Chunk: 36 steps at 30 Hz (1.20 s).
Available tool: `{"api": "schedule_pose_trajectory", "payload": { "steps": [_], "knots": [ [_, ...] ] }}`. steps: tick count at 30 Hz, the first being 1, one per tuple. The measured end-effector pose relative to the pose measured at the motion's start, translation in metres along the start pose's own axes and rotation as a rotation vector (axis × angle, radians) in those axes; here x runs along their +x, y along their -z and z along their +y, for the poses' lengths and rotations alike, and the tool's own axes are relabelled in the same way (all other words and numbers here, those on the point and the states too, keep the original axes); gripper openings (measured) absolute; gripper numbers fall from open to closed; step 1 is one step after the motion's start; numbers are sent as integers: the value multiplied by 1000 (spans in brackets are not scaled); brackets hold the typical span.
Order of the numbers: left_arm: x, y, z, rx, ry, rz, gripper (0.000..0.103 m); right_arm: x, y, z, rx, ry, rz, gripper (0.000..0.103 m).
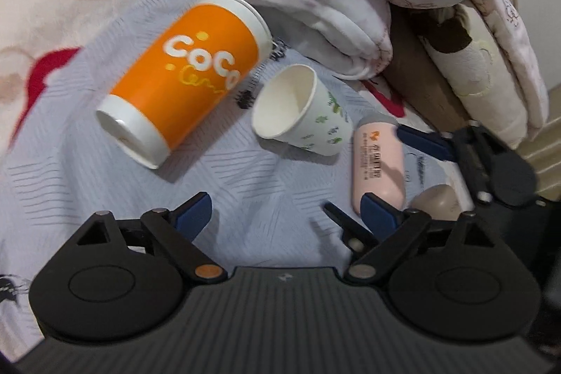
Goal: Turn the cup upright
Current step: 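Move the right tool toward the white paper cup while the left tool approaches it, then close the right gripper on the white paper cup's side near its base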
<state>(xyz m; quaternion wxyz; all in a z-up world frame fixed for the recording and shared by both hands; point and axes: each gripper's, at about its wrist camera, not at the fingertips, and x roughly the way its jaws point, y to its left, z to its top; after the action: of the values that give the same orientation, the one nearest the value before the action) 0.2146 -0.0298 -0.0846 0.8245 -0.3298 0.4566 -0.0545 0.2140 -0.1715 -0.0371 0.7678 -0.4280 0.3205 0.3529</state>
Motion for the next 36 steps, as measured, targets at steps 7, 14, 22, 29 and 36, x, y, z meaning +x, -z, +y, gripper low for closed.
{"api": "schedule_pose_trajectory", "payload": {
  "steps": [7,14,22,29,36],
  "knots": [
    [21,-15,1,5,20,18,88,33,0,-7,-44,-14,26,84],
    [28,-19,6,-7,30,46,85,57,2,-15,-58,-39,44,84],
    [32,-19,10,-20,38,64,85,68,4,-18,-49,-39,20,76],
    [25,-16,5,11,51,41,85,55,3,-21,57,-17,-4,63],
    [24,-12,11,6,61,64,85,41,10,-13,207,-37,7,62]
  ]
}}
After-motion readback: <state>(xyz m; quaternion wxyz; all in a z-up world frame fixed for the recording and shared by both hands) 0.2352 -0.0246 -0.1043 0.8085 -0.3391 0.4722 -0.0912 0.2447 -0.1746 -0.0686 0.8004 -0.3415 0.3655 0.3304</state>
